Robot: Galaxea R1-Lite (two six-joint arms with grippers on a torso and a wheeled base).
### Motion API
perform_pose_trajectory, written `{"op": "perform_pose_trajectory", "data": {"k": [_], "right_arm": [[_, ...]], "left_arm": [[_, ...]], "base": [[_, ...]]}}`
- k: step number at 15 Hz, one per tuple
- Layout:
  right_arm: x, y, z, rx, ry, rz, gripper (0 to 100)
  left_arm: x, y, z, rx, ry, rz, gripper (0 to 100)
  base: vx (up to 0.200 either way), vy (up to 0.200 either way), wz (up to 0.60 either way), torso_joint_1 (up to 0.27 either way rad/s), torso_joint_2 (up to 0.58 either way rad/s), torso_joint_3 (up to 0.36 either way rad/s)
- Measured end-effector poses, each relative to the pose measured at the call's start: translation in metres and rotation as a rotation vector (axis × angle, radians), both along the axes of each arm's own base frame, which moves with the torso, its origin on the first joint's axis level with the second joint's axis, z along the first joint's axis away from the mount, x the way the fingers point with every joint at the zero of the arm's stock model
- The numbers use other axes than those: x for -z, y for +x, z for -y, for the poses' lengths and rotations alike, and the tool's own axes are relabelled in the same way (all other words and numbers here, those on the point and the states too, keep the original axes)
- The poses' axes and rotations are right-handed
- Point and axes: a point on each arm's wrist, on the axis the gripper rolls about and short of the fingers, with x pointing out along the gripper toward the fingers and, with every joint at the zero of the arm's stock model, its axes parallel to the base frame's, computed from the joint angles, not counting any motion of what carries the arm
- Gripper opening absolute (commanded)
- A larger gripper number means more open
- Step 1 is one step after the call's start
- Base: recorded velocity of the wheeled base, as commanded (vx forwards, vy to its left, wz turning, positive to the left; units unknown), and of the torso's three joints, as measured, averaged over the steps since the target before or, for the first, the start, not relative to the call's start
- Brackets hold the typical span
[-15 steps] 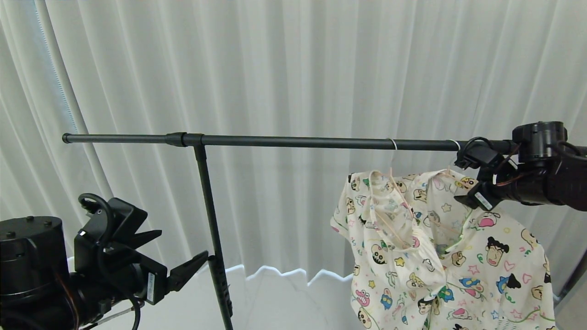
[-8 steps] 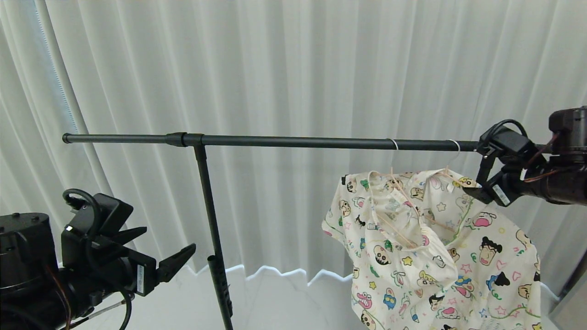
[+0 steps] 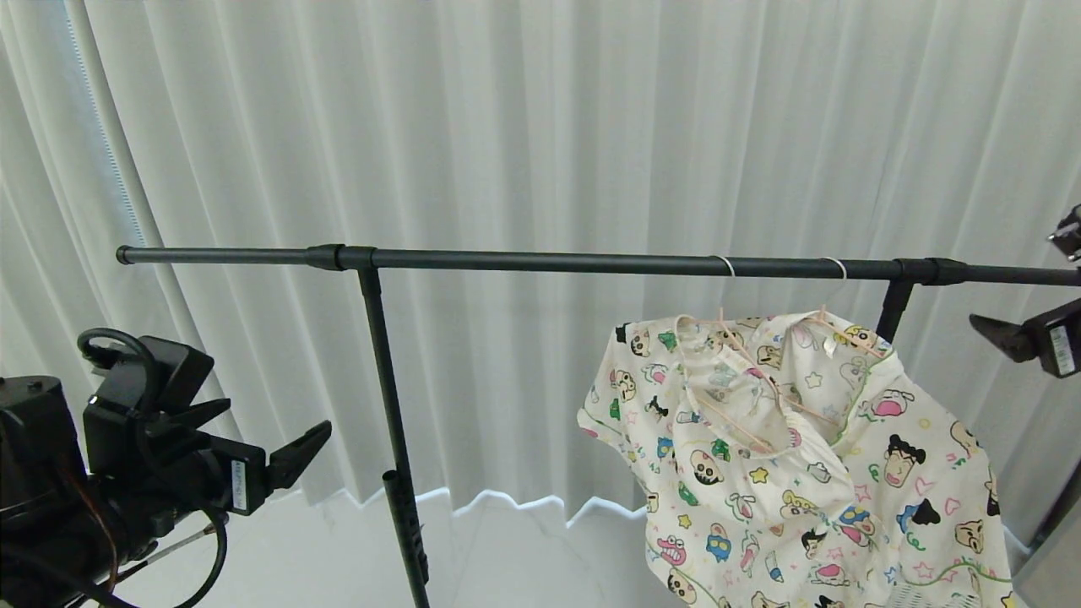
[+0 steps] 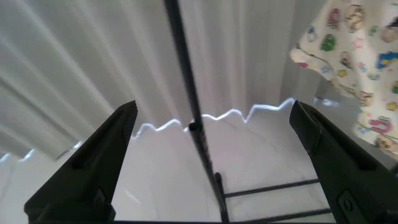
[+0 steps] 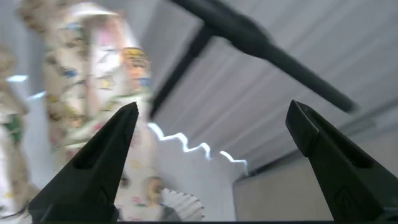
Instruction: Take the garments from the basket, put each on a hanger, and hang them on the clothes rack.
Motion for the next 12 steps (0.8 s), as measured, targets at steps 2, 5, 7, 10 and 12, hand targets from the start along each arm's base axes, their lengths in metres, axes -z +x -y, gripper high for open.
{"op": "perform_pose_trajectory", "data": {"k": [2, 5, 7, 10, 12], "right_arm": [[-0.005, -0.005, 0.007, 0.035, -0.007, 0.060, 100], [-0.003, -0.012, 0.009, 0.046, -0.015, 0.076, 100], [-0.004, -0.019, 0.010, 0.052, -0.018, 0.089, 100], [-0.002, -0.028, 0.014, 0.078, -0.021, 0.091, 100], [0.001, -0.034, 0.015, 0.086, -0.021, 0.089, 100]], "left_arm": [[-0.001, -0.001, -0.002, -0.056, 0.018, 0.006, 100], [-0.005, -0.005, -0.002, -0.071, 0.021, 0.029, 100], [-0.008, -0.009, -0.002, -0.072, 0.020, 0.051, 100], [-0.014, -0.016, -0.003, -0.097, 0.024, 0.085, 100], [-0.013, -0.024, -0.004, -0.110, 0.027, 0.096, 100]], "base": [[-0.100, 0.000, 0.00, -0.001, 0.00, 0.001], [-0.200, 0.000, 0.00, 0.015, 0.00, -0.001], [-0.200, 0.000, 0.00, -0.012, -0.01, 0.005], [-0.200, 0.000, 0.00, 0.004, 0.00, 0.002], [-0.200, 0.000, 0.00, 0.000, 0.00, 0.002]]}}
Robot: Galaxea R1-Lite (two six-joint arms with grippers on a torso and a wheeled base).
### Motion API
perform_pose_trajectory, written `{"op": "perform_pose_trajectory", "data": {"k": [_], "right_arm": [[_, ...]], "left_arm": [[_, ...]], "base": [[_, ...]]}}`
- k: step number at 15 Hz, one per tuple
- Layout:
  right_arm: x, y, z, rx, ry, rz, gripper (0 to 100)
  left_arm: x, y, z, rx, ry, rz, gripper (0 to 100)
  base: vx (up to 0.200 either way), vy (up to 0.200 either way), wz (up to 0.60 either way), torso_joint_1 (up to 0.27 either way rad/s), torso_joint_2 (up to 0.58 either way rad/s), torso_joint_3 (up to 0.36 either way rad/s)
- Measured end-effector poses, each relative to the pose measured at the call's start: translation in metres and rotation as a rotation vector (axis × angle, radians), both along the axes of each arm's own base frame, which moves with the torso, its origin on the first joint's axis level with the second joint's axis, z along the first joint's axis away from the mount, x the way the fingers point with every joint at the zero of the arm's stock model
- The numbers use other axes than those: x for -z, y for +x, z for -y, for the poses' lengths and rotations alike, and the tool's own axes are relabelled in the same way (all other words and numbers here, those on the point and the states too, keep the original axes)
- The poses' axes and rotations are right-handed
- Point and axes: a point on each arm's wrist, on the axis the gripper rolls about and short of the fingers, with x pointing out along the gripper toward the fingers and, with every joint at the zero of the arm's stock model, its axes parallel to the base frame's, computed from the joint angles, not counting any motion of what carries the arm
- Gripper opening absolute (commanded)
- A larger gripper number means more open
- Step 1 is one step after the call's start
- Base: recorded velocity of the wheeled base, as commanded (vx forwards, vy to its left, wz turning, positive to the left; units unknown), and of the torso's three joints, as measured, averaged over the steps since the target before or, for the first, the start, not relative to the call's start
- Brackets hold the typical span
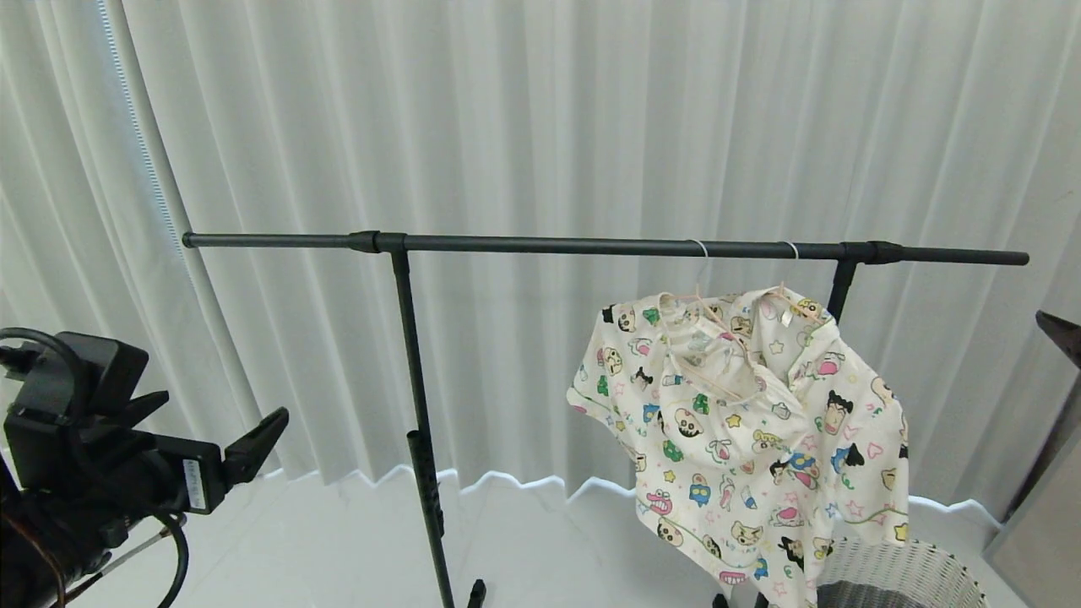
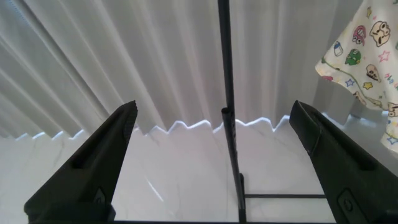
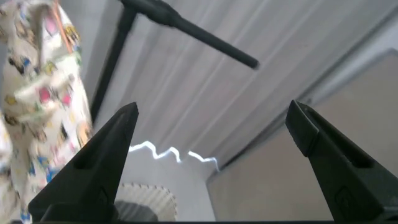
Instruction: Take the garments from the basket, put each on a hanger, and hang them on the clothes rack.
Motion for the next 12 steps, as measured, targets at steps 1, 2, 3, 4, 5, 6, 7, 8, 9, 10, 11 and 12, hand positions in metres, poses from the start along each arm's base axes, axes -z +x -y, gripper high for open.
{"op": "perform_pose_trajectory", "data": {"k": [1, 2, 3, 4, 5, 6, 7, 8, 9, 10, 11, 12], "right_arm": [[0.003, -0.005, 0.000, 0.003, 0.000, -0.004, 100], [0.007, -0.010, 0.000, 0.006, 0.001, -0.010, 100], [0.011, -0.015, 0.000, 0.010, 0.002, -0.018, 100], [0.017, -0.022, 0.000, 0.014, 0.003, -0.026, 100], [0.023, -0.029, -0.001, 0.019, 0.005, -0.037, 100], [0.030, -0.037, -0.002, 0.022, 0.007, -0.046, 100], [0.038, -0.046, -0.002, 0.025, 0.008, -0.057, 100], [0.047, -0.056, -0.003, 0.028, 0.010, -0.066, 100], [0.055, -0.065, -0.004, 0.034, 0.011, -0.075, 100], [0.063, -0.074, -0.005, 0.041, 0.013, -0.081, 100], [0.071, -0.083, -0.006, 0.050, 0.015, -0.083, 100], [0.077, -0.091, -0.006, 0.061, 0.016, -0.083, 100]], "left_arm": [[0.003, -0.007, 0.000, -0.002, 0.001, -0.003, 100], [0.007, -0.014, -0.001, -0.003, 0.002, -0.010, 100], [0.011, -0.020, -0.001, -0.005, 0.004, -0.017, 100], [0.015, -0.028, -0.002, -0.016, 0.011, -0.021, 100], [0.021, -0.036, -0.002, -0.032, 0.022, -0.029, 100], [0.025, -0.044, -0.003, -0.050, 0.030, -0.031, 100], [0.031, -0.054, -0.004, -0.070, 0.036, -0.044, 100], [0.035, -0.062, -0.005, -0.097, 0.045, -0.059, 100], [0.038, -0.070, -0.006, -0.129, 0.054, -0.079, 100], [0.041, -0.078, -0.007, -0.155, 0.062, -0.094, 100], [0.044, -0.087, -0.008, -0.170, 0.068, -0.107, 100], [0.046, -0.095, -0.008, -0.178, 0.070, -0.113, 100]], "base": [[-0.200, 0.000, 0.00, 0.007, 0.00, 0.007], [-0.200, 0.000, 0.00, 0.002, -0.01, -0.002], [-0.200, 0.000, 0.00, -0.002, 0.00, 0.002], [-0.200, 0.000, 0.00, 0.002, 0.00, 0.007], [0.000, 0.000, 0.00, 0.000, 0.00, 0.000], [0.000, 0.000, 0.00, 0.000, 0.00, 0.000], [0.000, 0.000, 0.00, 0.000, 0.00, 0.000], [0.000, 0.000, 0.00, 0.000, 0.00, 0.000], [0.000, 0.000, 0.00, 0.000, 0.00, 0.000], [0.000, 0.000, 0.00, 0.000, 0.00, 0.000], [0.000, 0.000, 0.00, 0.000, 0.00, 0.000], [0.000, 0.000, 0.00, 0.000, 0.00, 0.000]]}}
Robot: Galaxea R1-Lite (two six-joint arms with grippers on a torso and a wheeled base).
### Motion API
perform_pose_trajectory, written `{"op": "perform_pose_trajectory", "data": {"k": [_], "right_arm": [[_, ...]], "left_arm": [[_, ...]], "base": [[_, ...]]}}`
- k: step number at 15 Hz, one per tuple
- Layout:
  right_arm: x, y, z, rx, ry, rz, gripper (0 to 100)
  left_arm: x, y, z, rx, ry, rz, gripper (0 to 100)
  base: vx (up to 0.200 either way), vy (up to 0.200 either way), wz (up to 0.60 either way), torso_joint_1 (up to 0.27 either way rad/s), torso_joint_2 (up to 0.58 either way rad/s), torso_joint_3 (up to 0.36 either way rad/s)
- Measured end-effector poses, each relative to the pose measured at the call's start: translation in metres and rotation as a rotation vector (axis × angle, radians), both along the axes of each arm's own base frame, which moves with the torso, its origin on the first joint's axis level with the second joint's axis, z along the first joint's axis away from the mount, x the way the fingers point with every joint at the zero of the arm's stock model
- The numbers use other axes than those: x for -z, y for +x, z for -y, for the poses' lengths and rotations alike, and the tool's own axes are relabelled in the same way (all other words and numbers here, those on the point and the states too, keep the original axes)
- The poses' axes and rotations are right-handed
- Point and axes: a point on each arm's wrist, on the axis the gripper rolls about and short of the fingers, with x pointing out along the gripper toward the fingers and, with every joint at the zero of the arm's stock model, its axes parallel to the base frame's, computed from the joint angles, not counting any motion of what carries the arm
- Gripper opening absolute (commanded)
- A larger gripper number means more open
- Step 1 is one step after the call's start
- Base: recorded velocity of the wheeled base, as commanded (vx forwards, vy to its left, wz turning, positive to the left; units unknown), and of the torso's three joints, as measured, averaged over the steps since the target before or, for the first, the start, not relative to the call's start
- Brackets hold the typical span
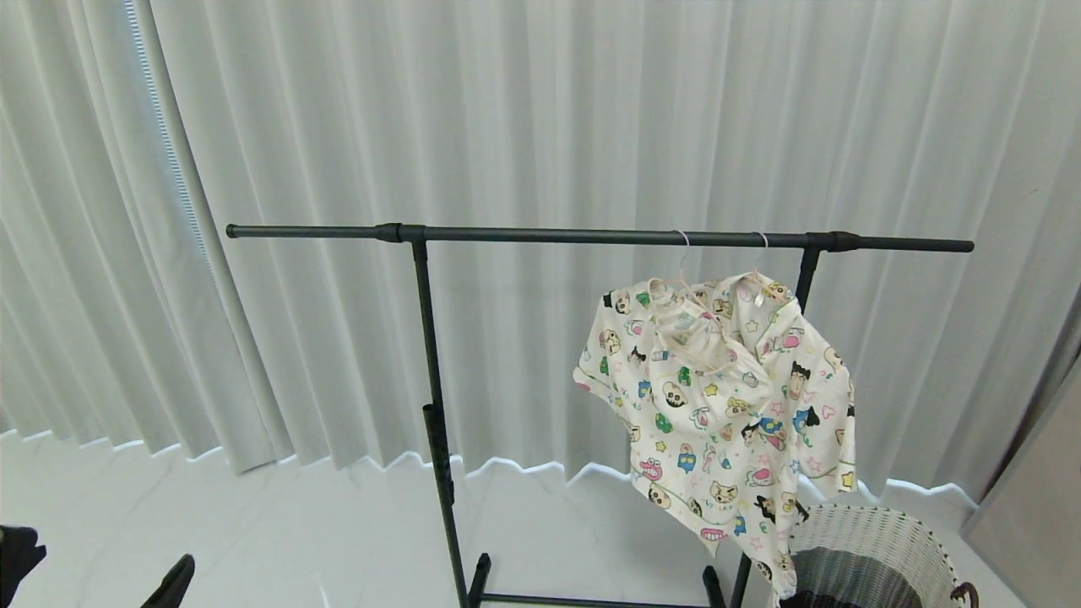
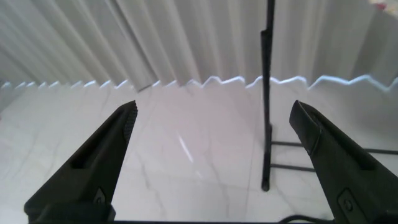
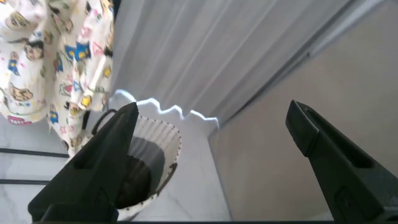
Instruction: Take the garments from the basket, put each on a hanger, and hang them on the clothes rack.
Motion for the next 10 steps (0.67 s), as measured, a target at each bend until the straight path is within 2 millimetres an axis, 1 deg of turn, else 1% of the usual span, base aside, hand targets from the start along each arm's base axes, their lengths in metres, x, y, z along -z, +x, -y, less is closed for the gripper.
{"op": "perform_pose_trajectory", "data": {"k": [2, 4, 6, 8, 10], "right_arm": [[0.017, -0.018, -0.001, 0.029, 0.001, -0.002, 100], [0.037, -0.037, -0.004, 0.055, 0.002, -0.003, 100], [0.054, -0.053, -0.007, 0.065, 0.007, -0.023, 100], [0.069, -0.069, -0.012, 0.067, 0.023, -0.036, 100], [0.081, -0.086, -0.016, 0.063, 0.081, -0.003, 100]], "left_arm": [[0.005, -0.019, -0.001, -0.011, 0.011, 0.004, 100], [0.013, -0.042, -0.003, -0.034, 0.042, 0.039, 100], [0.019, -0.062, -0.004, -0.062, 0.070, 0.105, 100], [0.022, -0.075, -0.005, -0.090, 0.082, 0.196, 100], [0.024, -0.084, -0.005, -0.111, 0.080, 0.282, 100]], "base": [[0.000, 0.000, 0.00, 0.000, 0.00, 0.000], [-0.200, 0.000, 0.00, 0.002, 0.00, -0.005], [-0.200, 0.000, 0.00, 0.017, 0.01, 0.002], [-0.200, 0.000, 0.00, -0.007, 0.00, -0.002], [-0.200, 0.000, 0.00, 0.000, 0.00, 0.005]]}}
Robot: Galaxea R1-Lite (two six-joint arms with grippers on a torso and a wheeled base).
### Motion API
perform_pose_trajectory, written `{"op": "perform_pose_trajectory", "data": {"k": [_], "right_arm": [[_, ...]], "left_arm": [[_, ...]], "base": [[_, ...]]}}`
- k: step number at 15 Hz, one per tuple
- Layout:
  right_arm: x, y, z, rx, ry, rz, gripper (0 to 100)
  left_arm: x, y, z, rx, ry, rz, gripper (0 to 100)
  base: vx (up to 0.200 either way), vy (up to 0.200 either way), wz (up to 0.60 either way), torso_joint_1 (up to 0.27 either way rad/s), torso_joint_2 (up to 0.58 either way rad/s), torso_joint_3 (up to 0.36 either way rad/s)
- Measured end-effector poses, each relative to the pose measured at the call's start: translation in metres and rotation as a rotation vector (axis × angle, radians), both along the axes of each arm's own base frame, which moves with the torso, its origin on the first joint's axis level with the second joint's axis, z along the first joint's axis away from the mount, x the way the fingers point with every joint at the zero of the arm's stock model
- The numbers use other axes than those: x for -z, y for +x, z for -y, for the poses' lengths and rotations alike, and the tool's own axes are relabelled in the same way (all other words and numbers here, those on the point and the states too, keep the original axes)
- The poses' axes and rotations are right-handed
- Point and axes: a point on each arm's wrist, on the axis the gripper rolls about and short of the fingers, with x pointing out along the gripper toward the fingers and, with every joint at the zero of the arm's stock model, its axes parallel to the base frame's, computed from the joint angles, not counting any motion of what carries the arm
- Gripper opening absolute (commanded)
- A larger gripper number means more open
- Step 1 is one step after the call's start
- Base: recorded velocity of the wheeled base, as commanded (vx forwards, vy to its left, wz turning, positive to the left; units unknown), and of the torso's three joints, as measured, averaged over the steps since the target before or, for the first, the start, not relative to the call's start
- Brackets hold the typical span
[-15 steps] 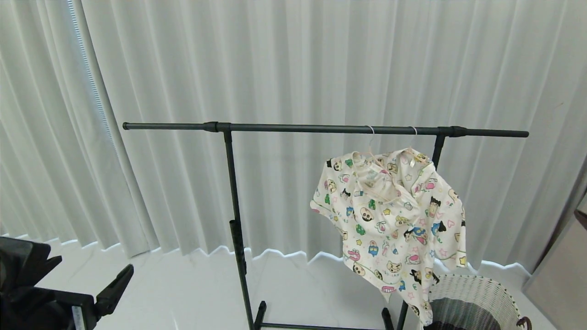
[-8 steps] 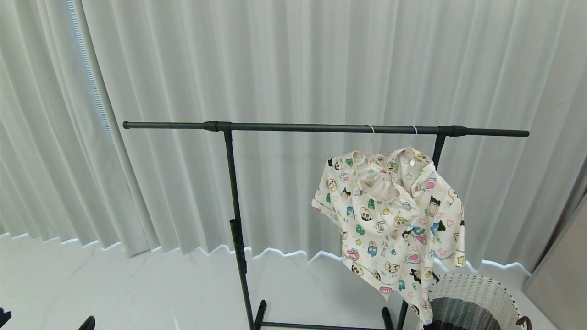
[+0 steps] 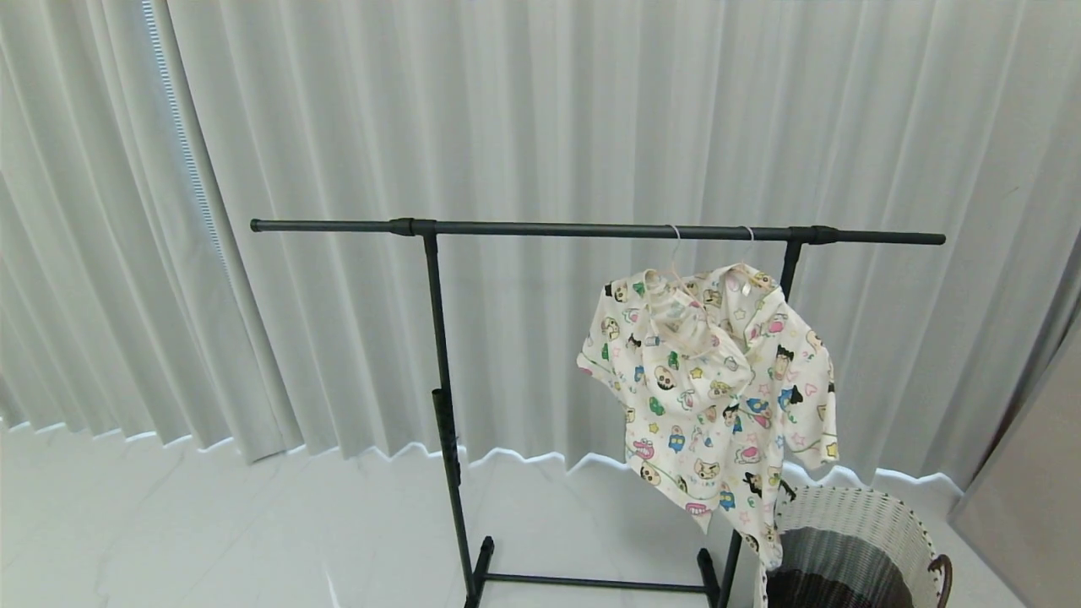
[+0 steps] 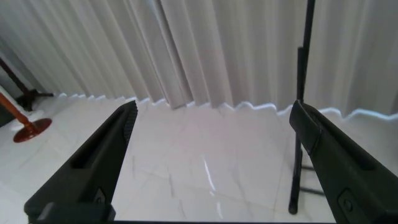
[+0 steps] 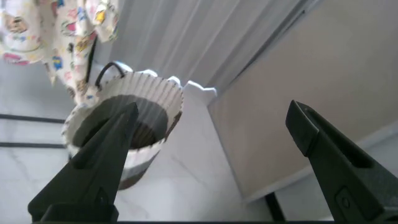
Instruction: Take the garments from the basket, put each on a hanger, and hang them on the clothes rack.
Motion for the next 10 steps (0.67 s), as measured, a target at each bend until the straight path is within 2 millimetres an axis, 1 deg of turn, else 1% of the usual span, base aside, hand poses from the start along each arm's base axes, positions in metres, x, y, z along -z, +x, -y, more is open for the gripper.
{"op": "perform_pose_trajectory", "data": {"k": [2, 4, 8, 9, 10], "right_arm": [[0.005, -0.011, -0.003, -0.001, 0.086, 0.082, 100], [0.006, -0.016, -0.003, 0.018, 0.093, 0.138, 100], [0.007, -0.019, -0.003, 0.029, 0.100, 0.197, 100], [0.003, -0.019, -0.004, 0.019, 0.095, 0.241, 100], [0.004, -0.019, -0.004, -0.013, 0.103, 0.239, 100]], "left_arm": [[0.001, -0.004, 0.000, -0.003, -0.002, 0.043, 100], [0.002, -0.006, 0.000, -0.003, -0.003, 0.065, 100], [0.002, -0.007, 0.000, -0.003, -0.011, 0.080, 100], [0.002, -0.007, 0.000, -0.003, -0.027, 0.085, 100], [0.002, -0.007, 0.000, 0.003, -0.033, 0.087, 100]], "base": [[-0.200, 0.000, 0.00, 0.000, 0.00, 0.007], [-0.200, 0.000, 0.00, 0.002, 0.00, -0.002], [0.000, 0.000, 0.00, 0.000, 0.00, 0.000], [0.000, 0.000, 0.00, 0.000, 0.00, 0.000], [0.000, 0.000, 0.00, 0.000, 0.00, 0.000]]}}
